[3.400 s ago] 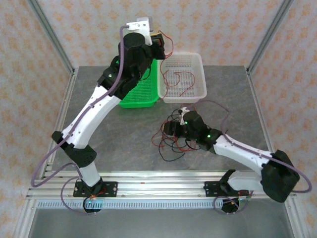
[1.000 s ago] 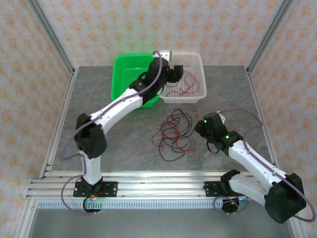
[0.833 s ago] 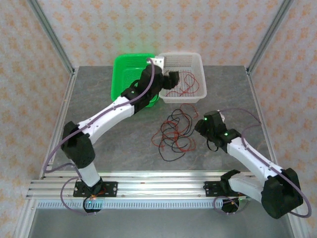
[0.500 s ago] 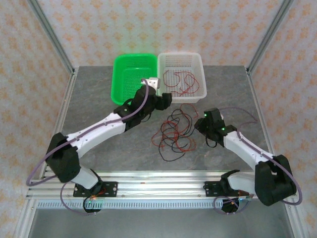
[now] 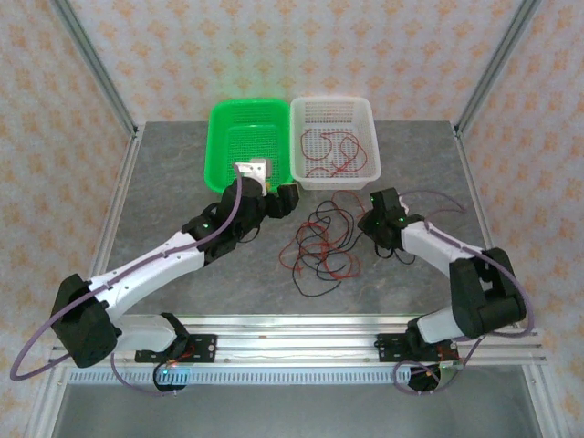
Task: Untangle the cables
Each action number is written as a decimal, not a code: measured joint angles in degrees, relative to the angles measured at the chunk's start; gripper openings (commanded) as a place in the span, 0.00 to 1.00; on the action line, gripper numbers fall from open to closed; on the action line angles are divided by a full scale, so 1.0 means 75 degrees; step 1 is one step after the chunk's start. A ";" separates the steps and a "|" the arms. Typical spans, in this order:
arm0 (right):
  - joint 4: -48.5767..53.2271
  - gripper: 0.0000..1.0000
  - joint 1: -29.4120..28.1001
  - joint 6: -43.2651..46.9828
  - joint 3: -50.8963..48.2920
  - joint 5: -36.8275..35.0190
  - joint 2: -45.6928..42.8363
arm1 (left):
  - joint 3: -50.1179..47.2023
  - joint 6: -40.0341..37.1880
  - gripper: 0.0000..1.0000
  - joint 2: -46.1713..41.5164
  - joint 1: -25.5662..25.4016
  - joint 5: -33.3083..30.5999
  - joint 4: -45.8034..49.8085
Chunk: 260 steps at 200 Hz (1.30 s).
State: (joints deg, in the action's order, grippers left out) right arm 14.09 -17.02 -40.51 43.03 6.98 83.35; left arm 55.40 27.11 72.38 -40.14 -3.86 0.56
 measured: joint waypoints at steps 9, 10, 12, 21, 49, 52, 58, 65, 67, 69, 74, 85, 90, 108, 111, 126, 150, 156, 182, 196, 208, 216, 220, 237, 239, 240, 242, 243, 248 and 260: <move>0.0009 0.47 0.0026 0.0000 0.0096 -0.0047 0.0184 | -0.0050 0.0012 0.74 -0.0012 0.0000 0.0000 0.0000; 0.0017 0.47 0.0029 0.0000 0.0114 -0.0052 0.0210 | -0.0052 0.0012 0.74 -0.0015 0.0000 0.0000 0.0003; 0.0026 0.47 0.0029 0.0003 0.0134 -0.0070 0.0248 | -0.0061 0.0012 0.74 -0.0020 0.0000 0.0000 0.0003; 0.0047 0.47 0.0044 0.0003 0.0216 -0.0125 0.0411 | -0.0102 0.0012 0.74 -0.0038 0.0000 0.0000 0.0006; 0.0221 0.46 0.0047 0.0006 0.0516 -0.0300 0.0866 | -0.0157 0.0012 0.75 -0.0137 0.0000 -0.0003 0.0015; 0.0239 0.46 0.0047 0.0009 0.0557 -0.0323 0.0906 | -0.0160 0.0012 0.74 -0.0146 0.0000 -0.0006 0.0015; 0.0291 0.45 0.0047 0.0009 0.0653 -0.0376 0.1003 | -0.0166 0.0012 0.75 -0.0172 0.0000 -0.0006 0.0017; 0.0335 0.44 0.0047 0.0009 0.0752 -0.0425 0.1105 | -0.0166 0.0009 0.75 -0.0207 0.0000 -0.0009 0.0026; 0.0344 0.44 0.0047 0.0017 0.0784 -0.0443 0.1142 | -0.0169 0.0009 0.75 -0.0219 0.0000 -0.0012 0.0029; 0.0356 0.44 0.0047 0.0023 0.0816 -0.0455 0.1177 | -0.0169 0.0009 0.75 -0.0224 0.0000 -0.0015 0.0029; 0.0376 0.43 0.0047 0.0041 0.0886 -0.0493 0.1253 | -0.0181 0.0009 0.75 -0.0251 0.0000 -0.0026 0.0029; 0.0428 0.41 0.0047 0.0041 0.1029 -0.0557 0.1411 | -0.0210 0.0009 0.75 -0.0318 0.0000 -0.0041 0.0038; 0.0460 0.40 0.0047 0.0058 0.1087 -0.0568 0.1480 | -0.0224 0.0009 0.75 -0.0344 0.0000 -0.0058 0.0058; 0.0539 0.40 0.0047 0.0076 0.1215 -0.0571 0.1716 | -0.0286 0.0009 0.75 -0.0431 0.0000 -0.0090 0.0079; 0.0554 0.40 0.0047 0.0087 0.1227 -0.0595 0.1740 | -0.0297 0.0009 0.75 -0.0440 0.0000 -0.0090 0.0085; 0.0641 0.39 0.0047 0.0093 0.1300 -0.0603 0.1760 | -0.0315 0.0009 0.75 -0.0487 0.0000 -0.0087 0.0146; 0.0854 0.37 0.0047 0.0096 0.1443 -0.0624 0.1865 | -0.0376 0.0006 0.75 -0.0551 0.0000 -0.0087 0.0219; 0.0912 0.36 0.0047 0.0102 0.1486 -0.0627 0.1897 | -0.0396 0.0006 0.75 -0.0562 0.0000 -0.0087 0.0230; 0.1239 0.33 0.0047 0.0166 0.1722 -0.0708 0.2084 | -0.0501 0.0006 0.75 -0.0609 0.0000 -0.0085 0.0256; 0.1443 0.30 0.0047 0.0242 0.1883 -0.0740 0.2203 | -0.0577 0.0003 0.75 -0.0638 0.0000 -0.0082 0.0294; 0.1638 0.26 0.0047 0.0312 0.2017 -0.0778 0.2302 | -0.0641 -0.0006 0.75 -0.0676 0.0000 -0.0079 0.0344; 0.1751 0.23 0.0047 0.0376 0.2087 -0.0804 0.2361 | -0.0682 -0.0017 0.75 -0.0705 0.0000 -0.0076 0.0382; 0.1807 0.21 0.0047 0.0388 0.2122 -0.0825 0.2381 | -0.0699 -0.0017 0.75 -0.0708 0.0000 -0.0076 0.0385; 0.1976 0.16 0.0044 0.0495 0.2232 -0.0886 0.2468 | -0.0769 -0.0020 0.75 -0.0740 0.0000 -0.0038 0.0405; 0.1993 0.15 0.0041 0.0498 0.2244 -0.0895 0.2471 | -0.0778 -0.0020 0.75 -0.0746 0.0000 -0.0029 0.0405; 0.1999 0.15 0.0041 0.0504 0.2247 -0.0895 0.2474 | -0.0790 -0.0020 0.75 -0.0752 0.0000 -0.0020 0.0405; 0.2008 0.14 0.0041 0.0536 0.2253 -0.0898 0.2483 | -0.0801 -0.0020 0.75 -0.0755 0.0000 -0.0012 0.0402; 0.2011 0.13 0.0041 0.0530 0.2253 -0.0906 0.2486 | -0.0810 -0.0020 0.75 -0.0758 0.0000 -0.0006 0.0405; 0.2025 0.10 0.0041 0.0568 0.2261 -0.0912 0.2495 | -0.0836 -0.0020 0.75 -0.0769 0.0000 0.0009 0.0405; 0.2043 0.03 0.0041 0.0595 0.2264 -0.0950 0.2503 | -0.0906 -0.0023 0.75 -0.0790 0.0000 0.0044 0.0402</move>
State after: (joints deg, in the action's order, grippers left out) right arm 29.41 -16.71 -36.05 60.01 -0.14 102.13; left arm 48.60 26.94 66.46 -40.14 -3.53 3.57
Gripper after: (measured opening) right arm 0.098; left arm 0.747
